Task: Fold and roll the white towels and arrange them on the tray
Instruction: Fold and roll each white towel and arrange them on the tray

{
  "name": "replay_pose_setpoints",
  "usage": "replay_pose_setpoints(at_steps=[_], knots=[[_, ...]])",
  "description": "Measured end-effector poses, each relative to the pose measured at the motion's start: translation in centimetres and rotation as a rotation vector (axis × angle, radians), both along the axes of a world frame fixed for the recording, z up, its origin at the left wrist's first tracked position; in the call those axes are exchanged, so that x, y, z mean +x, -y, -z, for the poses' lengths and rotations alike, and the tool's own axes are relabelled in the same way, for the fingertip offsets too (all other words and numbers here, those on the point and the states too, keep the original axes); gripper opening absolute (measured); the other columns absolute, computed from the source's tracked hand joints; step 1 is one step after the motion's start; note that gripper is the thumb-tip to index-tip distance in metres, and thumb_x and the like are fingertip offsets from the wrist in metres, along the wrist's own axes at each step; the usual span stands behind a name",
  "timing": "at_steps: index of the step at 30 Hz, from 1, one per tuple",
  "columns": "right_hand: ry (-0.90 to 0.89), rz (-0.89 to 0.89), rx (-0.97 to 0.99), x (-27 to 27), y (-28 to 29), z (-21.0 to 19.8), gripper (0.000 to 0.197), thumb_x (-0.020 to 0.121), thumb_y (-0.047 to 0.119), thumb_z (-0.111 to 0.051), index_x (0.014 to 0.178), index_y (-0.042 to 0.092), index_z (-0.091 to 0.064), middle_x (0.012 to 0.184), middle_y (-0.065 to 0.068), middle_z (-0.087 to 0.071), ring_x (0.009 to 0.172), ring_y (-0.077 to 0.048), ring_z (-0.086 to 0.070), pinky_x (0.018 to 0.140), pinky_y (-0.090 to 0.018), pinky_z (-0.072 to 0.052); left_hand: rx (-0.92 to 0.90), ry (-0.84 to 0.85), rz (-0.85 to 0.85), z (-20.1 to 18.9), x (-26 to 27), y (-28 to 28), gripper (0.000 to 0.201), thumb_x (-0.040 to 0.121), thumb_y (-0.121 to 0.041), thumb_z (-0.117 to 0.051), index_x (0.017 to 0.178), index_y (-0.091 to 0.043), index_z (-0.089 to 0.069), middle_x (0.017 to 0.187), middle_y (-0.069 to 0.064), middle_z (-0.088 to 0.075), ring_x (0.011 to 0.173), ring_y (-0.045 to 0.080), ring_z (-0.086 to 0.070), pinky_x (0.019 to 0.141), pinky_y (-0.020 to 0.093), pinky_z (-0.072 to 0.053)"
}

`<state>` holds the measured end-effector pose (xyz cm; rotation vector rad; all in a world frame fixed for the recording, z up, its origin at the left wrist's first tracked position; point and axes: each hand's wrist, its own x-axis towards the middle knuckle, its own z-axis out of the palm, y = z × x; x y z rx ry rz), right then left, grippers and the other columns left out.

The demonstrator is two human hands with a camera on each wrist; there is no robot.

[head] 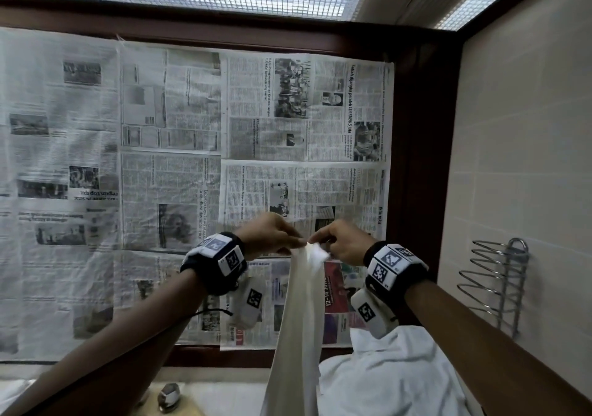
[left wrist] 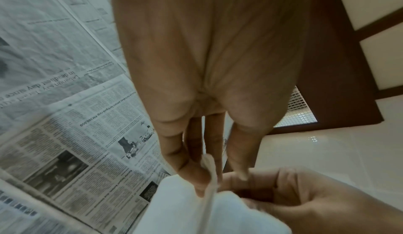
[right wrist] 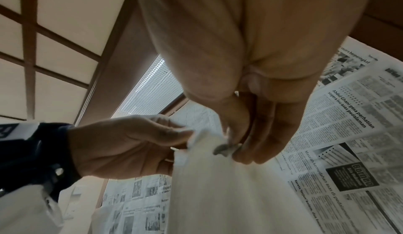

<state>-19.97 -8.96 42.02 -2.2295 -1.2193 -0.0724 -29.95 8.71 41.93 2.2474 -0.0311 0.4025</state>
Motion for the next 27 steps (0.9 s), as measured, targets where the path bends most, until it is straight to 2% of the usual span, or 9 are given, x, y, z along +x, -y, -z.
replay_pose_setpoints(at_steps=[2, 5, 7, 10, 15, 18, 22, 24, 27], knots=[[-0.051, -0.021, 0.025, 0.1, 0.0, 0.2, 0.024, 0.094, 0.0, -0.059, 0.114, 0.006, -0.069, 0.089, -0.005, -0.07, 0.076, -0.009, -0.062, 0.074, -0.023, -0.055, -0.057, -0.02, 0.037, 0.2, 0.0, -0.1, 0.03, 0.085, -0.028, -0.074, 0.1, -0.002, -0.075, 0.094, 0.01, -0.076, 0.088, 0.019, -0.072, 0.079, 0.026, -0.058], [-0.012, -0.023, 0.043, 0.5, -0.2, 0.6, 0.016, 0.09, 0.01, -0.067, 0.104, 0.011, -0.075, 0.087, -0.007, -0.072, 0.075, -0.013, -0.061, 0.076, -0.029, -0.056, 0.003, -0.03, 0.05, 0.4, -0.4, 0.0, 0.04, 0.073, -0.039, -0.08, 0.096, -0.006, -0.077, 0.091, 0.004, -0.076, 0.081, 0.011, -0.071, 0.071, 0.021, -0.056], [0.025, -0.015, 0.061, 0.6, -0.4, 0.8, 0.014, 0.089, 0.016, -0.069, 0.101, 0.012, -0.076, 0.085, -0.004, -0.072, 0.076, -0.015, -0.064, 0.076, -0.029, -0.056, 0.076, -0.025, 0.032, 0.5, -0.3, 0.1, 0.039, 0.07, -0.042, -0.082, 0.093, -0.011, -0.078, 0.089, 0.001, -0.076, 0.081, 0.01, -0.071, 0.07, 0.021, -0.057], [0.066, -0.014, 0.08, 0.5, -0.6, 1.2, 0.015, 0.088, 0.022, -0.071, 0.099, 0.014, -0.077, 0.084, -0.001, -0.073, 0.079, -0.012, -0.068, 0.072, -0.024, -0.056, 0.144, -0.01, -0.006, 0.8, -0.2, 0.2, 0.031, 0.071, -0.038, -0.084, 0.089, -0.013, -0.079, 0.085, 0.0, -0.076, 0.081, 0.014, -0.072, 0.071, 0.025, -0.059], [0.065, -0.006, 0.101, 0.9, -0.7, 1.8, 0.012, 0.086, 0.027, -0.073, 0.094, 0.02, -0.078, 0.081, 0.001, -0.073, 0.073, -0.011, -0.067, 0.065, -0.022, -0.055, 0.277, 0.04, -0.098, 0.9, 0.0, 0.2, 0.012, 0.085, -0.018, -0.074, 0.092, -0.009, -0.077, 0.085, 0.006, -0.075, 0.078, 0.02, -0.072, 0.07, 0.027, -0.061], [0.06, 0.022, 0.059, 1.5, -0.7, 1.9, 0.016, 0.087, 0.026, -0.072, 0.102, 0.02, -0.074, 0.092, 0.0, -0.071, 0.072, -0.009, -0.064, 0.064, -0.024, -0.055, 0.416, 0.04, -0.117, 0.8, 0.2, -0.4, 0.012, 0.089, -0.019, -0.069, 0.095, -0.012, -0.076, 0.085, 0.0, -0.074, 0.076, 0.014, -0.07, 0.07, 0.025, -0.06], [0.177, 0.104, -0.077, 2.4, -0.4, 2.1, 0.026, 0.082, 0.033, -0.077, 0.105, 0.023, -0.071, 0.112, 0.001, -0.063, 0.084, -0.013, -0.06, 0.079, -0.035, -0.055, 0.53, 0.043, -0.124, 0.5, 0.1, -1.7, 0.011, 0.093, -0.023, -0.066, 0.099, -0.016, -0.072, 0.082, -0.014, -0.065, 0.075, -0.001, -0.062, 0.063, 0.012, -0.045], [0.247, 0.162, -0.139, 2.9, -0.1, 2.2, 0.028, 0.081, 0.038, -0.076, 0.103, 0.023, -0.07, 0.112, 0.002, -0.055, 0.088, -0.015, -0.057, 0.081, -0.037, -0.053, 0.54, 0.067, -0.16, 0.2, 0.1, -2.6, 0.009, 0.093, -0.023, -0.066, 0.096, -0.018, -0.071, 0.083, -0.013, -0.064, 0.078, 0.0, -0.06, 0.064, 0.01, -0.042], [0.321, 0.21, -0.169, 3.4, 0.2, 2.2, 0.03, 0.084, 0.048, -0.07, 0.101, 0.023, -0.067, 0.11, 0.001, -0.05, 0.089, -0.016, -0.054, 0.075, -0.033, -0.047, 0.48, 0.071, -0.229, -0.1, -0.1, -4.1, 0.004, 0.093, -0.022, -0.066, 0.093, -0.02, -0.069, 0.089, -0.005, -0.067, 0.082, 0.008, -0.062, 0.067, 0.019, -0.047]])
